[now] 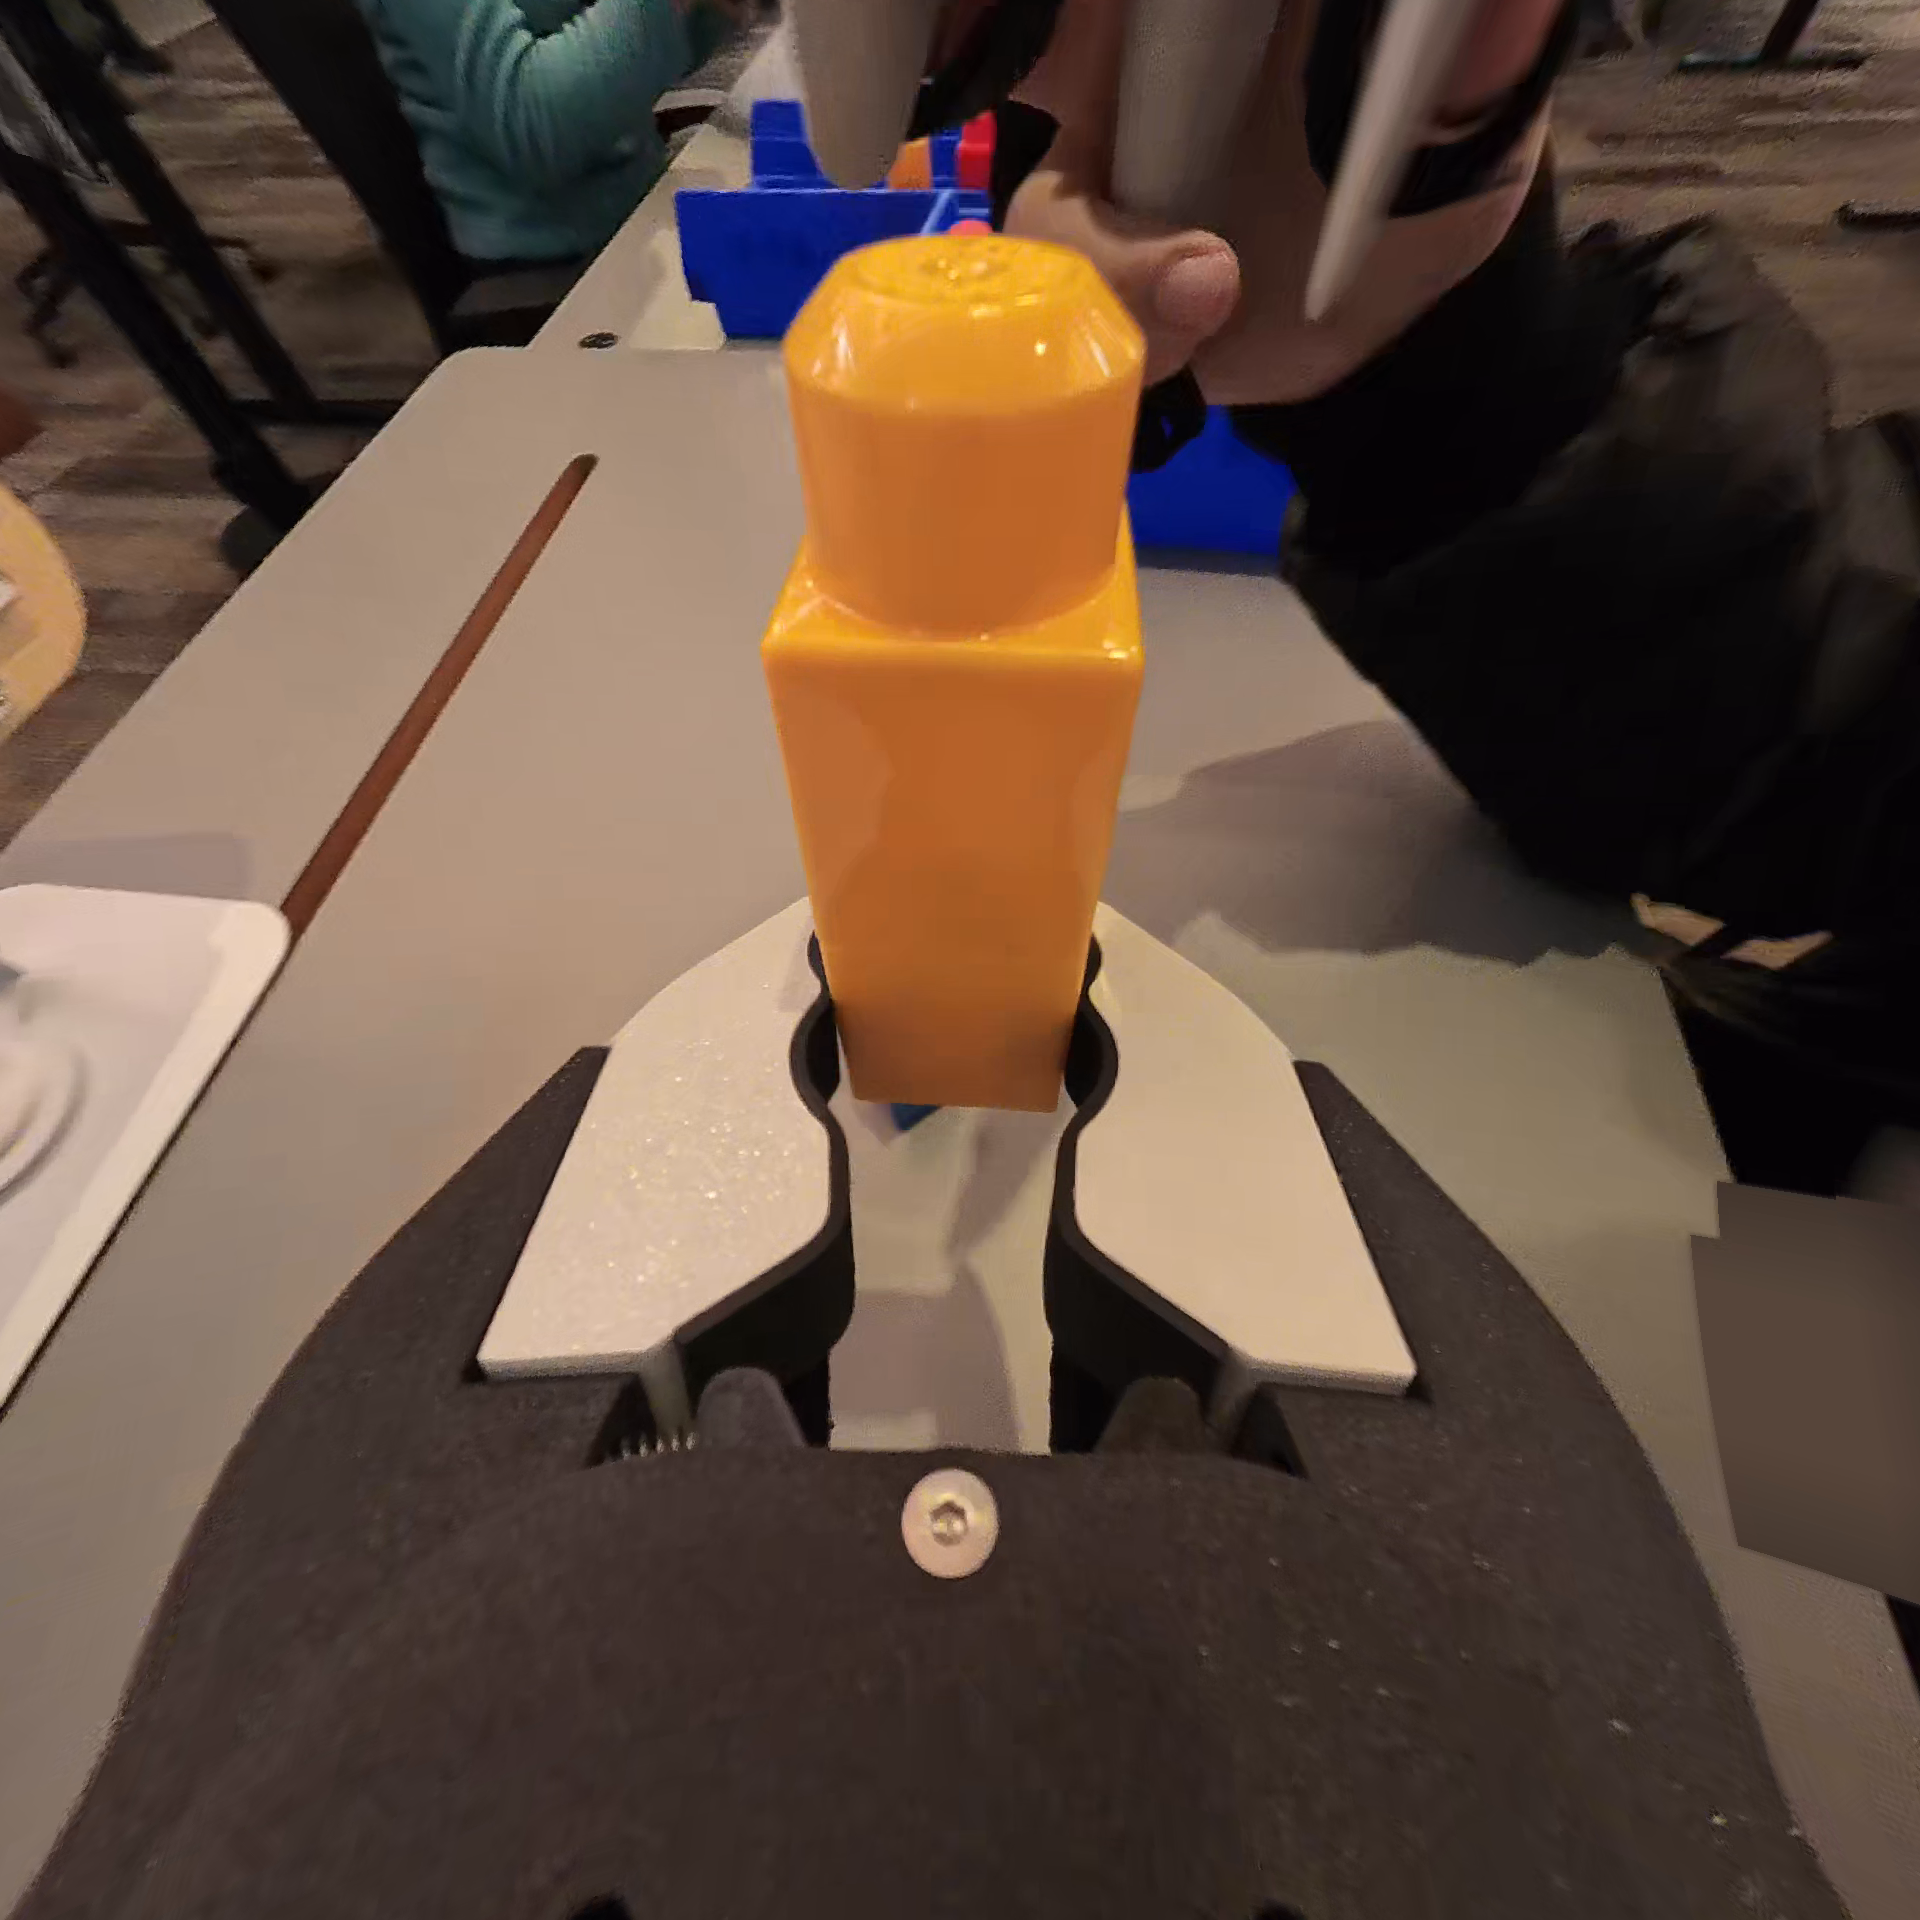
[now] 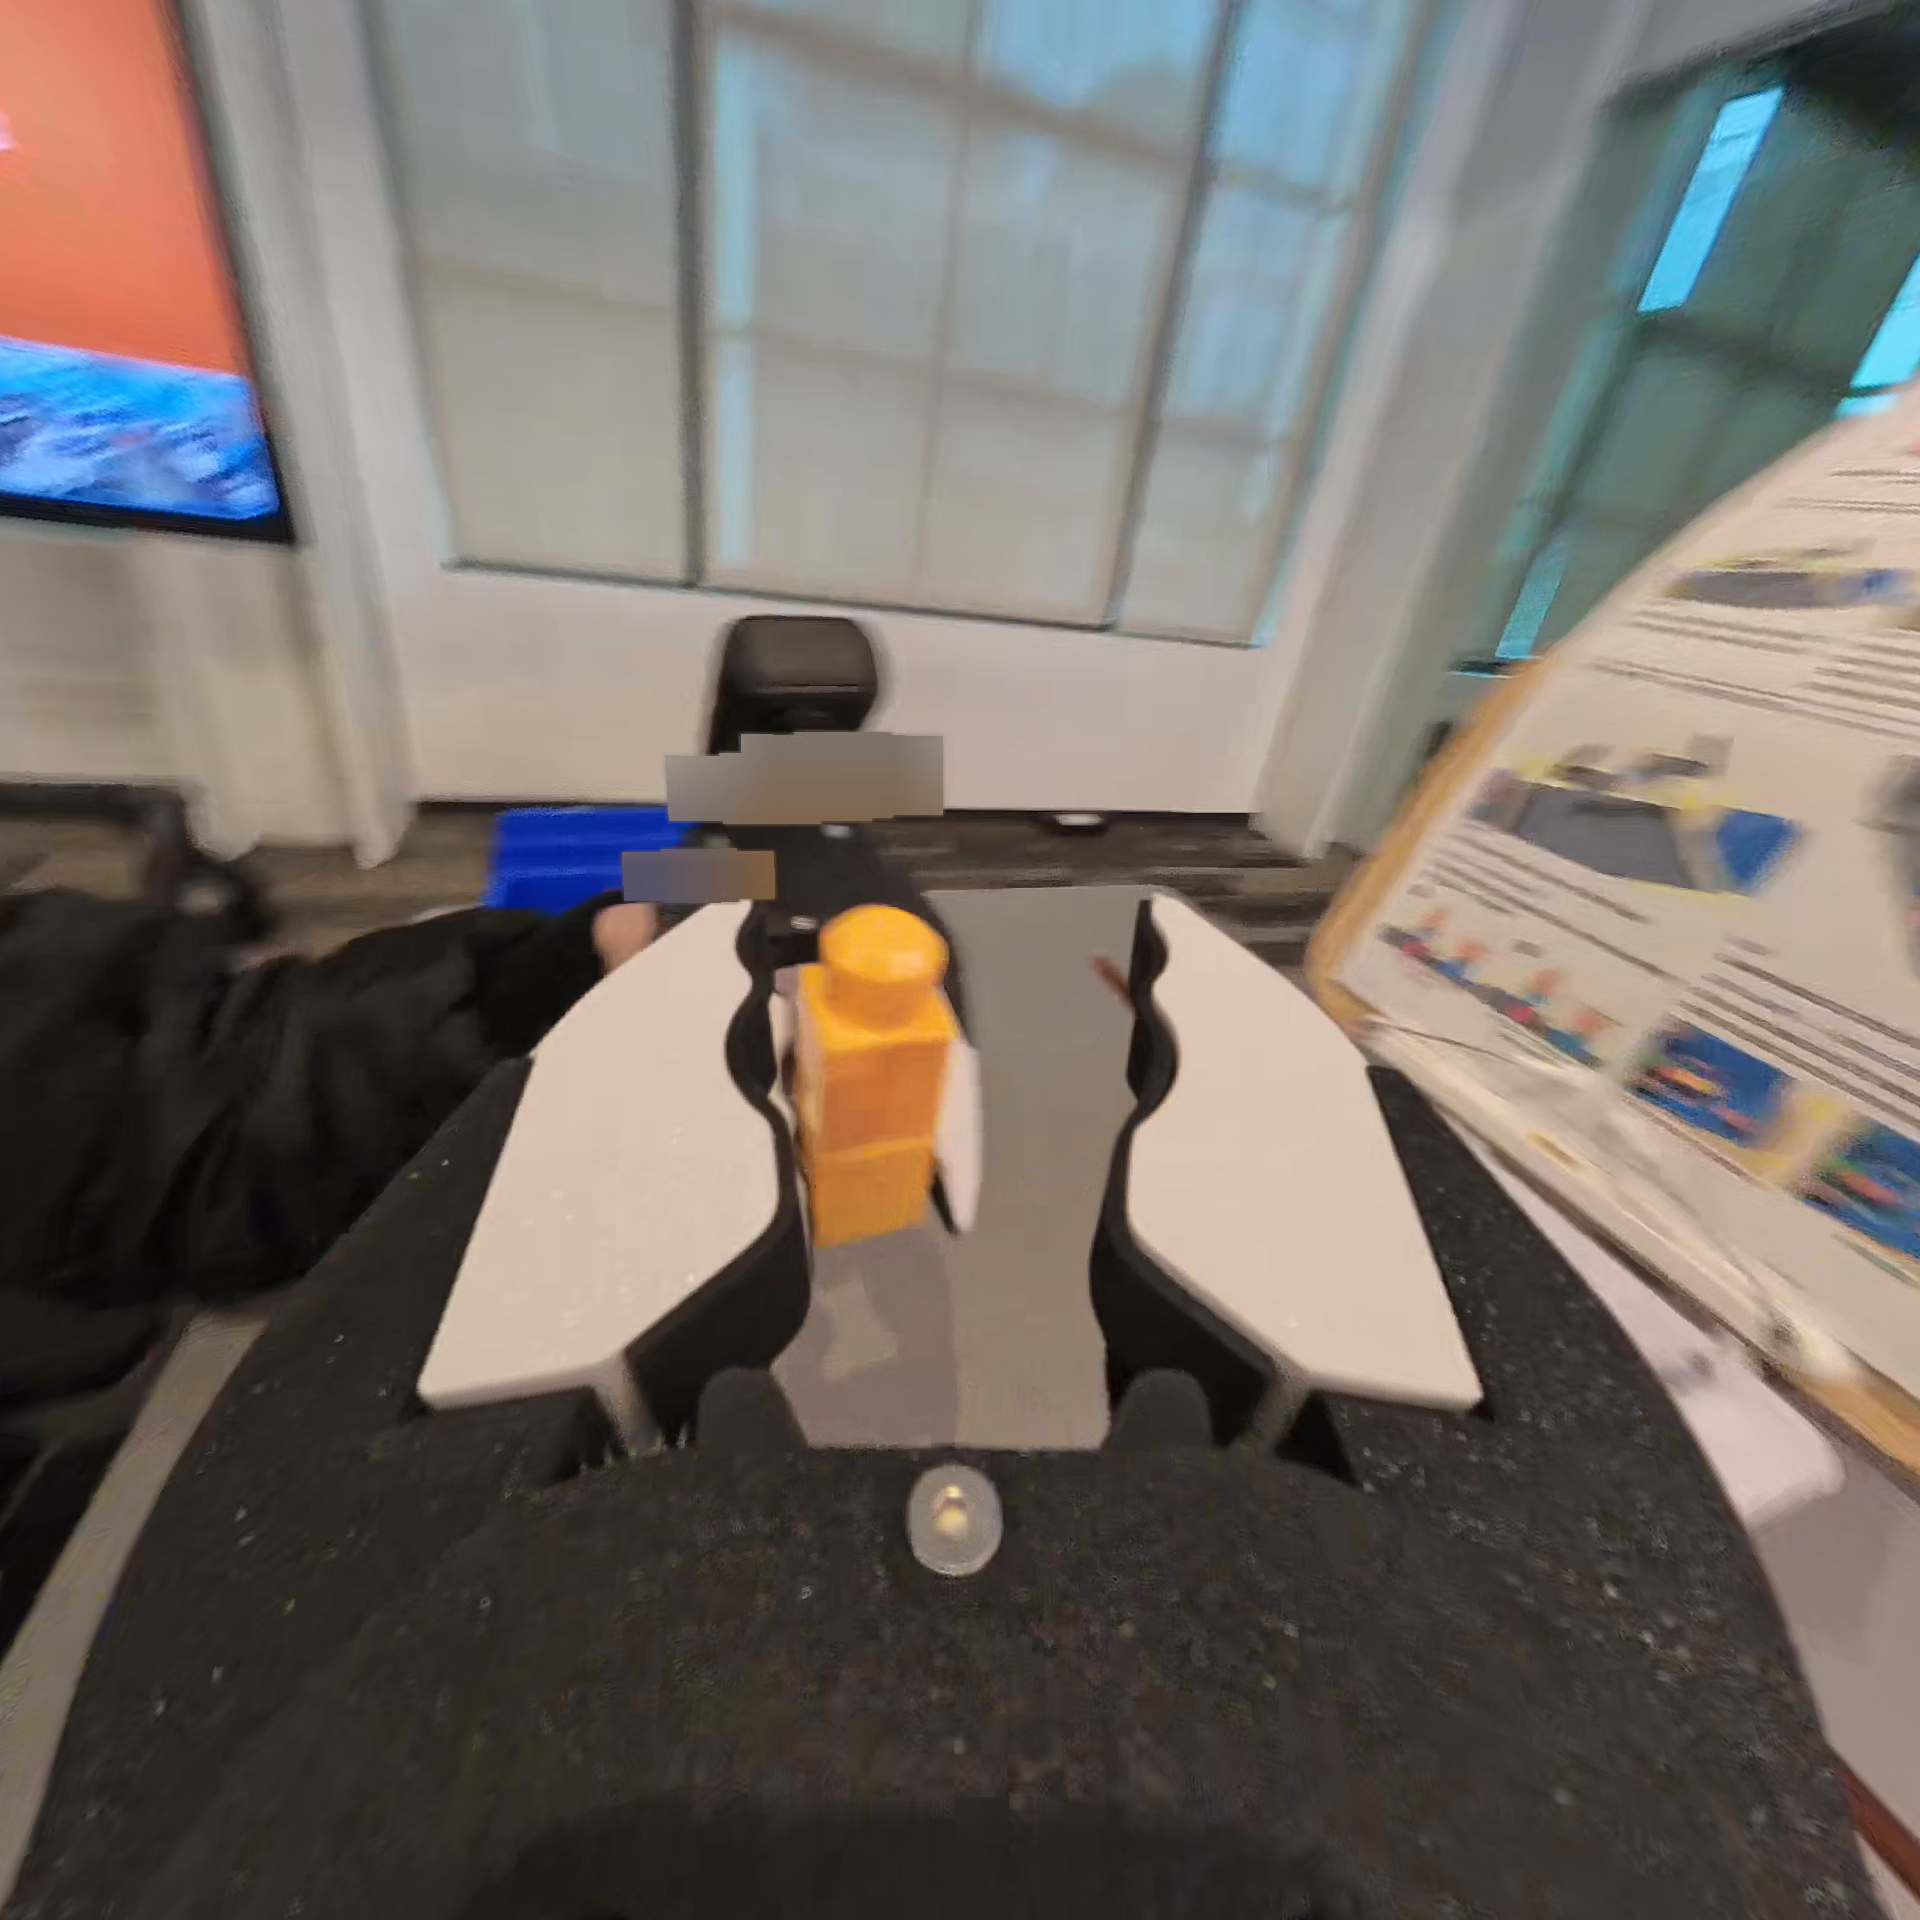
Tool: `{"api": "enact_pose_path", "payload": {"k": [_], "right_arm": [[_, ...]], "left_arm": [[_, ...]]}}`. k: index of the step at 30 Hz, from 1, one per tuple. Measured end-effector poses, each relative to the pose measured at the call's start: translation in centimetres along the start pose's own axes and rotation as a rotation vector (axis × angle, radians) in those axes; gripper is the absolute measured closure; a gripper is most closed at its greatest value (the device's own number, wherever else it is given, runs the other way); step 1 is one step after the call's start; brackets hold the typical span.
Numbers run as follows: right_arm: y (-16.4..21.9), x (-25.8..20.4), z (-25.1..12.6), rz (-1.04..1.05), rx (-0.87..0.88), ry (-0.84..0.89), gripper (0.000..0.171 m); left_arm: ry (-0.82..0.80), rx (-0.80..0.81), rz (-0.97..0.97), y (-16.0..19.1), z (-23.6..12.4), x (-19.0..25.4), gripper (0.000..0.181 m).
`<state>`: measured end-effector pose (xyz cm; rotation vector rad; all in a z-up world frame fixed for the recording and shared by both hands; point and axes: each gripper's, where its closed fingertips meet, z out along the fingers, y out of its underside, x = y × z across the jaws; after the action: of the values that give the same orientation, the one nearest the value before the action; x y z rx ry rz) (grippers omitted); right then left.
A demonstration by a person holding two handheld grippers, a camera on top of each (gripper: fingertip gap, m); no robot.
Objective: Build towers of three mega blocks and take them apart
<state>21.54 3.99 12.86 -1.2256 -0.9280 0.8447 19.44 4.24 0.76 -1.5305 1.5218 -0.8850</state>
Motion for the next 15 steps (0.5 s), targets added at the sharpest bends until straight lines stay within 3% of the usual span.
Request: {"api": "enact_pose_path", "payload": {"k": [2,5,9,11,15], "right_arm": [[2.2,2.3,-1.9,0.031,-0.038,0.146,0.109],[11.5,3.5,-3.5,0.100,-0.302,0.275,0.108],[22.2,0.8,-2.5,0.218,-0.556,0.273,0.102],[24.8,0.1,-2.0,0.216,-0.631,0.304,0.106],[26.0,0.5,-1.5,0.207,-0.672,0.382,0.113]], "left_arm": [[-0.017,0.017,-0.007,-0.1,-1.1,-0.5,0.141],[-0.047,0.074,-0.017,-0.9,-2.7,-1.1,0.141],[-0.078,0.112,-0.053,-1.2,-3.9,-1.9,0.141],[-0.082,0.126,-0.071,-1.3,-4.3,-2.1,0.141],[-0.074,0.140,-0.077,-1.4,-4.6,-2.1,0.141]]}}
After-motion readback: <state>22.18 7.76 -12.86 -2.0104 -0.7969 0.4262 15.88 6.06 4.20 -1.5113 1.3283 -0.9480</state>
